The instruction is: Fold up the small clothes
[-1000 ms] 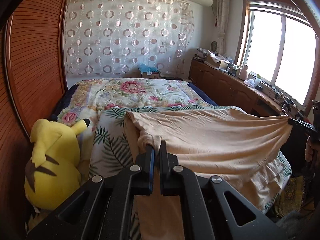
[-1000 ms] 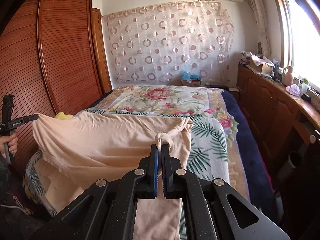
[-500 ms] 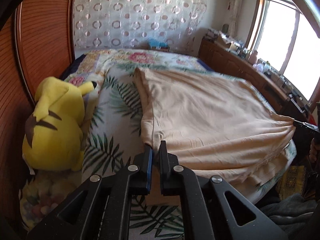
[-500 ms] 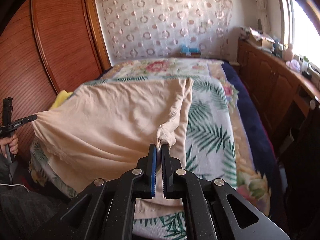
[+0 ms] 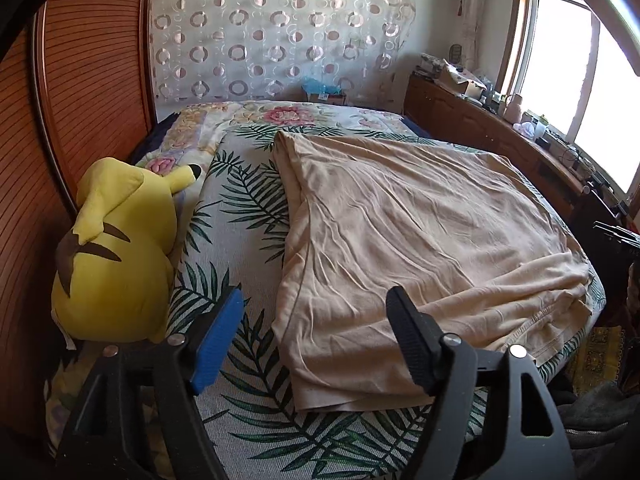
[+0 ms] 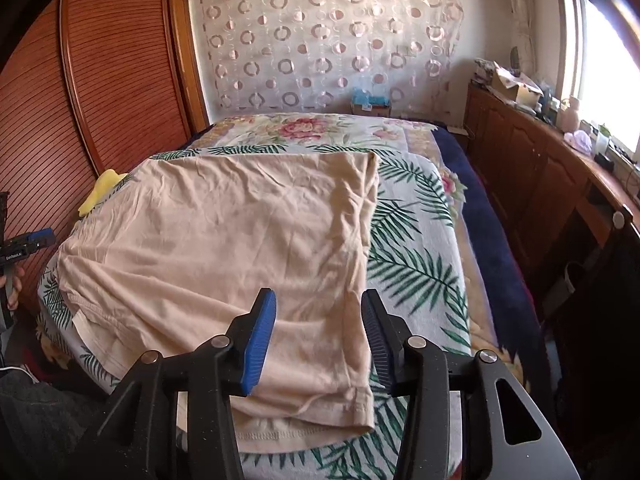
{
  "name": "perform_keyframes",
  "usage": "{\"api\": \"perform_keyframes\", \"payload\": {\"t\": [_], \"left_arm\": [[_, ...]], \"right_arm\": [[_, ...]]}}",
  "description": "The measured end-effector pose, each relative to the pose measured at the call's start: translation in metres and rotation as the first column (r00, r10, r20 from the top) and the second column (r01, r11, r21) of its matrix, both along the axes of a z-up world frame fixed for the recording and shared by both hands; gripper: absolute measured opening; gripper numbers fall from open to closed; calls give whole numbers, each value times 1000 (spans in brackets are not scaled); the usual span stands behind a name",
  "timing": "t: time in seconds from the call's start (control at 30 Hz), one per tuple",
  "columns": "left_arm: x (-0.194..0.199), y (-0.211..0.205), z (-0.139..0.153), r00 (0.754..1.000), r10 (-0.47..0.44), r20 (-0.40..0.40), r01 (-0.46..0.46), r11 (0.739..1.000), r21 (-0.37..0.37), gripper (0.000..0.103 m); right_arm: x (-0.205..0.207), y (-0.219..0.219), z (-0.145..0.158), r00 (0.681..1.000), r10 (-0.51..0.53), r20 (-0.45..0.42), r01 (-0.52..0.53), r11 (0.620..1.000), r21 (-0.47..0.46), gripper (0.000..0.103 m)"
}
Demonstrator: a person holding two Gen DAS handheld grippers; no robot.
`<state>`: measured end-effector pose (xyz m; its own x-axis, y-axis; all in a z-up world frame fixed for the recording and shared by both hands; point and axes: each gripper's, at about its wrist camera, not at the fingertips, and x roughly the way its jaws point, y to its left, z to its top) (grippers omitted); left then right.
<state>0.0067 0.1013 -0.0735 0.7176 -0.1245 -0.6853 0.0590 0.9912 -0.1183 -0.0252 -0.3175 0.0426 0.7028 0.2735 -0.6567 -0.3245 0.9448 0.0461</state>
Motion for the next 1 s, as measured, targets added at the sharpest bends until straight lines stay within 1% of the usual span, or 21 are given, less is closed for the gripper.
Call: {"api": "perform_keyframes", "payload": {"t": [0.13, 0.33, 0.43, 0.53, 0.57, 0.7, 0.77, 0.93, 1.0], "left_arm": [[2, -3, -4, 1000, 14, -5, -14, 1000, 27, 75], [4, -3, -9, 999, 33, -20, -32, 999, 30, 75], [4, -3, -13, 999, 38, -29, -37, 999, 31, 75], [4, -3, -17, 998, 43, -38, -41, 999, 33, 75], [4, -3, -18, 998, 44, -39, -42, 999, 32, 75], [3, -3, -24, 998, 48, -52, -46, 999, 27, 75], [3, -3, -28, 997, 50, -62, -49, 998, 25, 75], [0, -3, -41, 994, 49, -94, -48, 999, 15, 75], [-2, -6, -44, 994, 45, -101, -44, 999, 18, 75]], "right_arm": [[12, 18, -19, 999, 37, -12, -37, 999, -7, 47], [28, 34, -38, 996, 72, -54, -73, 997, -13, 47], [36, 42, -49, 994, 68, -80, -70, 997, -20, 47], [45, 48, -58, 991, 64, -121, -64, 998, -1, 47], [48, 50, -61, 990, 55, -127, -57, 998, -11, 47], [50, 56, -64, 992, 34, -120, -40, 998, -48, 48], [50, 58, -65, 993, 29, -117, -36, 998, -59, 50], [43, 70, -70, 995, 31, -95, -41, 994, -105, 62], [41, 69, -72, 995, 25, -97, -35, 994, -103, 68]]}}
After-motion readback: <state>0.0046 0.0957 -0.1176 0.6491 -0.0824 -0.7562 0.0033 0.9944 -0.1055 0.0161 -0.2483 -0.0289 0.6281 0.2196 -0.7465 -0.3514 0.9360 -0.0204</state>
